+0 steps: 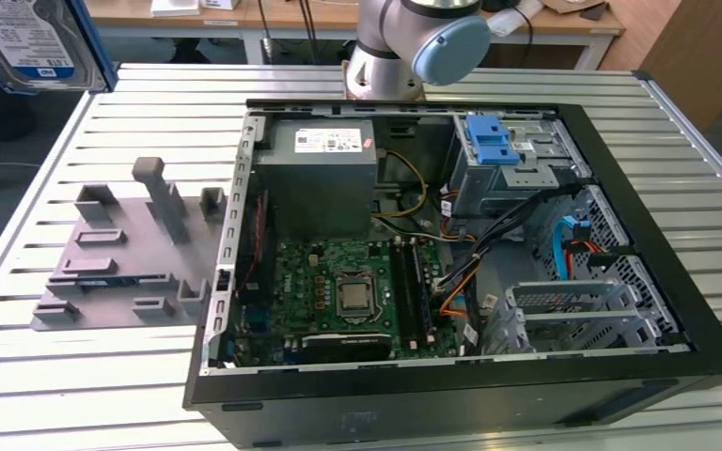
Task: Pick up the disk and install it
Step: 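Pick up the disk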
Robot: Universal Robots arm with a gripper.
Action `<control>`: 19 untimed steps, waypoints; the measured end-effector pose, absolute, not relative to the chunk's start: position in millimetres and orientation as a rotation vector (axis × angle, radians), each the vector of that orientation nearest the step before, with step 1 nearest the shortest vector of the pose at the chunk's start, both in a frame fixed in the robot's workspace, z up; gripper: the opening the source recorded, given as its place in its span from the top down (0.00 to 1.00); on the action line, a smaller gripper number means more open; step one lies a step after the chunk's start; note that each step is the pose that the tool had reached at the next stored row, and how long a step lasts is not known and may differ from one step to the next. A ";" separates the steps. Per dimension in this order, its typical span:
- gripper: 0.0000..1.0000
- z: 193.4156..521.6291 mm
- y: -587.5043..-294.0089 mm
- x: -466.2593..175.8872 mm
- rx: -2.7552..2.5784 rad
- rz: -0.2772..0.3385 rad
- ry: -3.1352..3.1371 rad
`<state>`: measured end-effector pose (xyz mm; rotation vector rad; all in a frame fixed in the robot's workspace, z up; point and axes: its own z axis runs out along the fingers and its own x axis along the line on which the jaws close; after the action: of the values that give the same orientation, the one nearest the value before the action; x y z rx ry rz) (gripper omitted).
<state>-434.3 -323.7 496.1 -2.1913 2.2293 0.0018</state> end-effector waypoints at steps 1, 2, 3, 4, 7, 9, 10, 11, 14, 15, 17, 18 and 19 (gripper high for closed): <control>0.64 496.1 -323.7 -434.3 -2.191 0.002 2.229; 0.64 496.2 -323.7 -434.3 -2.191 0.002 2.229; 0.64 496.3 -323.8 -434.3 -2.191 0.002 2.229; 0.64 496.3 -323.7 -434.3 -2.191 0.002 2.229; 0.64 496.3 -323.8 -434.2 -2.191 0.002 2.229; 0.64 496.3 -324.1 -432.7 -2.192 0.002 2.229; 0.64 496.3 -324.5 -431.7 -2.192 0.002 2.229; 0.64 496.3 -325.0 -430.6 -2.191 0.002 2.229; 0.64 496.3 -327.9 -426.8 -2.191 0.002 2.230; 0.64 496.3 -329.4 -425.3 -2.192 0.002 2.230; 0.64 496.3 -332.5 -423.0 -2.192 0.002 2.230; 0.64 496.4 -334.1 -422.0 -2.192 0.002 2.230; 0.64 496.3 -335.7 -421.1 -2.192 0.003 2.230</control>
<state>-421.1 -335.7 496.3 -2.1918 2.2297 0.0025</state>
